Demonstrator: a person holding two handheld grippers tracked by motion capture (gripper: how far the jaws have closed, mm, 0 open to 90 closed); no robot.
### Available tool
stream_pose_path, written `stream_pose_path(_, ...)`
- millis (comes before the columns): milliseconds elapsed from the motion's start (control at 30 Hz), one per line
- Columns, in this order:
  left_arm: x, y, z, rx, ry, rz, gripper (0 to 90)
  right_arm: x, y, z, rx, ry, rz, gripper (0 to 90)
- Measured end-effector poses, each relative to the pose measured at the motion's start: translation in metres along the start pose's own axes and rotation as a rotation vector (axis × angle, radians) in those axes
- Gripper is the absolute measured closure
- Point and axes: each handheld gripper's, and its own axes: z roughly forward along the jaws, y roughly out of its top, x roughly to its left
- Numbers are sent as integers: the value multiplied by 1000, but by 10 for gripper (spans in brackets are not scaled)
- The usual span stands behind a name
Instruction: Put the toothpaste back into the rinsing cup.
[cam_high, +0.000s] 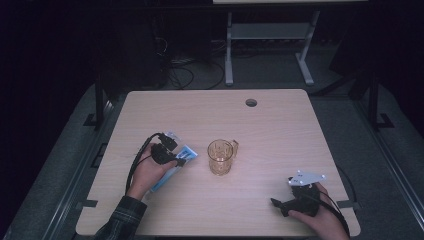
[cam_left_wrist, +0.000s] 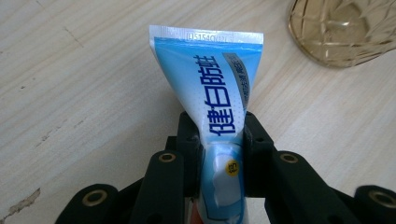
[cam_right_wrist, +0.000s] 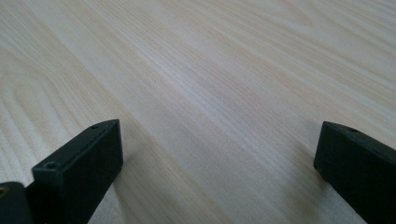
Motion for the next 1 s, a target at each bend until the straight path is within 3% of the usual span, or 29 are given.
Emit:
stream_pose_path(367,5,-6,-17,-105,-53,-43,736,0,0,0,0,0,0,5)
stream_pose_path(567,7,-8,-26,-153,-70,-44,737,0,0,0,0,0,1,5)
stream_pose_path(1000,10,-13,-45,-309,-137,-57,737,0,0,0,0,0,0,5)
